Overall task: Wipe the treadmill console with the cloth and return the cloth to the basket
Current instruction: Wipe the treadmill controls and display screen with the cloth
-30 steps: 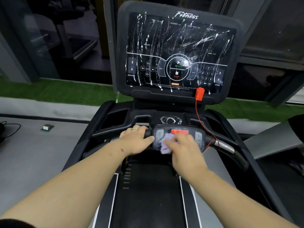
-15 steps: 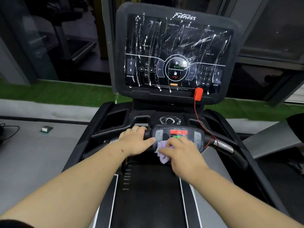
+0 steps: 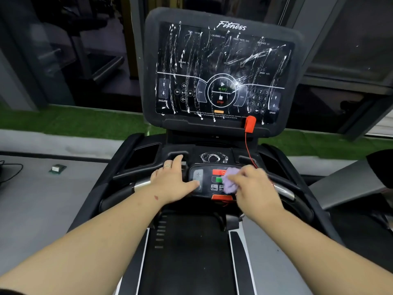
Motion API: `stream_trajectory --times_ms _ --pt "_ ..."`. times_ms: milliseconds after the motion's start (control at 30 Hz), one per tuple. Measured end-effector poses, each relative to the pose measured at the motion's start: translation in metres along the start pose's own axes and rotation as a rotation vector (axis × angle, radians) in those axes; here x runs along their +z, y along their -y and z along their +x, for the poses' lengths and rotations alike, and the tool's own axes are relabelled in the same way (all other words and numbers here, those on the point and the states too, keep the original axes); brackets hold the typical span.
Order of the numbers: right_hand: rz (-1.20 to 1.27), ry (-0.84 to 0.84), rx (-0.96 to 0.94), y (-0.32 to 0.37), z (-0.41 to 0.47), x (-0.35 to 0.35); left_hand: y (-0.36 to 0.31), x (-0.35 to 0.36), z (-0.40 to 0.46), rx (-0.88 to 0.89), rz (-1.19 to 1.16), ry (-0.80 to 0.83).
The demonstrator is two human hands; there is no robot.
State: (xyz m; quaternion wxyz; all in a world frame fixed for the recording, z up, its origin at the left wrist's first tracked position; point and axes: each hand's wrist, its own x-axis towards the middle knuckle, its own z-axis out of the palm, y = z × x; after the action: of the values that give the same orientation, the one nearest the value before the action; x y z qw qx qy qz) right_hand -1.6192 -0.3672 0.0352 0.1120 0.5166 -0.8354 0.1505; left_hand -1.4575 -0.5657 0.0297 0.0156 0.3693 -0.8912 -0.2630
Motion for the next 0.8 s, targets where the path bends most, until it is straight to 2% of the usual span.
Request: stream_trajectory --times_ms 67,100,200,267,400,433,567,600,700,733,800 --pt "-0.021 -0.034 0.121 -0.011 0.002 -0.003 -0.010 0.002 0.001 0.033 -0.039 -0.053" --pt "-0.039 -0.023 0.104 -0.009 -0.001 -0.001 -0.015 0.003 0.001 0.064 -0.038 -0.094" --pt "-0.056 0.117 -0.166 0.002 -0.014 0.006 -0.031 0.008 0.000 0.219 0.069 -0.224" --pt "-0.059 0.145 -0.234 -0.006 -0.009 -0.001 -0.037 0.011 -0.001 0.343 0.173 -0.260" --pt "-0.010 0.013 0.066 -0.030 0.002 -0.013 -0.045 0.013 -0.004 0.471 0.318 -0.276" --pt "-0.016 0.022 0.047 -0.029 -0.002 -0.012 -0.049 0.014 -0.006 0.484 0.336 -0.286" --pt "-0.045 0.204 -0.243 -0.019 -0.023 -0.012 -0.063 0.015 -0.010 0.555 0.343 -0.337" --pt "-0.032 0.208 -0.209 -0.023 -0.019 -0.014 -0.066 0.015 -0.011 0.570 0.353 -0.336" --pt "0.074 0.039 0.045 -0.039 -0.008 -0.016 -0.073 0.018 -0.011 0.596 0.377 -0.332" --pt "0.067 0.036 0.054 -0.039 -0.009 -0.015 -0.074 0.020 -0.012 0.600 0.376 -0.334" --pt "0.034 0.151 -0.034 -0.034 -0.017 -0.012 -0.076 0.024 -0.012 0.603 0.348 -0.343"
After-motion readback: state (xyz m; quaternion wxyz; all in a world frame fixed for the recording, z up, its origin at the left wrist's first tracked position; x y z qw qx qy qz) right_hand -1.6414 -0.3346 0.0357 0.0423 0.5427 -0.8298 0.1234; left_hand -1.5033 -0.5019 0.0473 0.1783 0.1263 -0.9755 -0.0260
